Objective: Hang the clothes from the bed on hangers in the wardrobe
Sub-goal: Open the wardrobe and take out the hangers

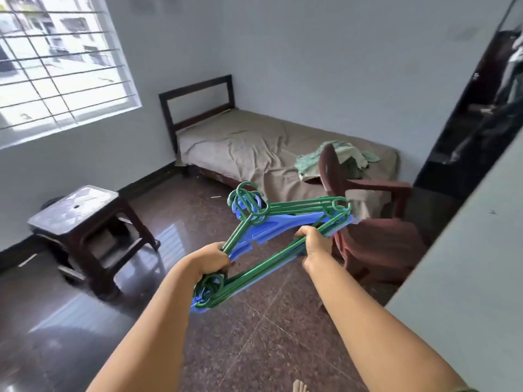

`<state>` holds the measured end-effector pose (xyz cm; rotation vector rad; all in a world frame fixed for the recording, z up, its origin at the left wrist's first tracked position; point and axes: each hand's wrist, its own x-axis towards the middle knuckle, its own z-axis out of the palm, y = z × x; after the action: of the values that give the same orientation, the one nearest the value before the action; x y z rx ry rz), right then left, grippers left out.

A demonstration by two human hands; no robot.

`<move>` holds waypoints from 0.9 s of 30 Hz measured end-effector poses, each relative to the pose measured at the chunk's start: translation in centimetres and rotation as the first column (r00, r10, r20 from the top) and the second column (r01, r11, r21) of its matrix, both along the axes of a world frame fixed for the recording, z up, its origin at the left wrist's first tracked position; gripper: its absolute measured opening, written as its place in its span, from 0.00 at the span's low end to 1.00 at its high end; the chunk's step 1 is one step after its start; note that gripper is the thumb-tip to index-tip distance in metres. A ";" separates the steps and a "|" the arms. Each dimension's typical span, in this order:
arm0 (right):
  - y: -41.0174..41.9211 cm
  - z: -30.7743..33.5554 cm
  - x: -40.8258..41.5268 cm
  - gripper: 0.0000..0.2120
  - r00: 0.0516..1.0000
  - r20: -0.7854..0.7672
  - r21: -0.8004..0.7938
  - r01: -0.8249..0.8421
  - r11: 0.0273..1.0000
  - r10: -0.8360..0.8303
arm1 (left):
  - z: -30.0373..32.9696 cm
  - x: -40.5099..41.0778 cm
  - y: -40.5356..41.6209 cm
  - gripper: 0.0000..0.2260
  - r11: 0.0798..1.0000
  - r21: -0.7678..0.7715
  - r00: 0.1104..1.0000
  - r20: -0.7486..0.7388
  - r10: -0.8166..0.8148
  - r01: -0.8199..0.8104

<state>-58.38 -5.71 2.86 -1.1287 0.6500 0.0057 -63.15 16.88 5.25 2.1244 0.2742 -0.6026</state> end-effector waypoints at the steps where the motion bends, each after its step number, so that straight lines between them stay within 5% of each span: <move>1: 0.9 -0.1 1.7 0.26 1.000 0.000 0.009 -0.017 1.000 0.017 | 0.0 1.4 0.9 0.14 0.999 -0.012 1.000 -0.007 0.029 -0.029; 12: 4.7 0.3 26.9 0.32 0.999 0.008 -0.004 -0.044 0.999 0.044 | 0.0 25.8 5.0 0.17 0.991 -0.059 0.992 0.032 0.123 -0.120; 16: 5.9 0.3 36.1 0.34 1.000 -0.009 -0.001 -0.019 1.000 0.019 | -0.3 34.9 5.7 0.06 0.992 0.000 0.987 0.098 0.127 -0.127; 21: 8.4 1.2 45.7 0.13 0.999 -0.031 -0.018 -0.024 1.000 0.024 | -1.2 46.9 8.4 0.03 0.991 0.112 0.994 0.099 0.056 -0.067; 27: 11.6 0.1 59.2 0.12 0.992 -0.038 0.056 0.120 0.991 -0.118 | -0.2 63.0 11.7 0.04 0.977 0.203 0.994 0.069 -0.083 0.068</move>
<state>0.81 5.93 2.97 -1.0340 0.7429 -0.0578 -0.18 28.55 5.08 2.3555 0.2193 -0.5548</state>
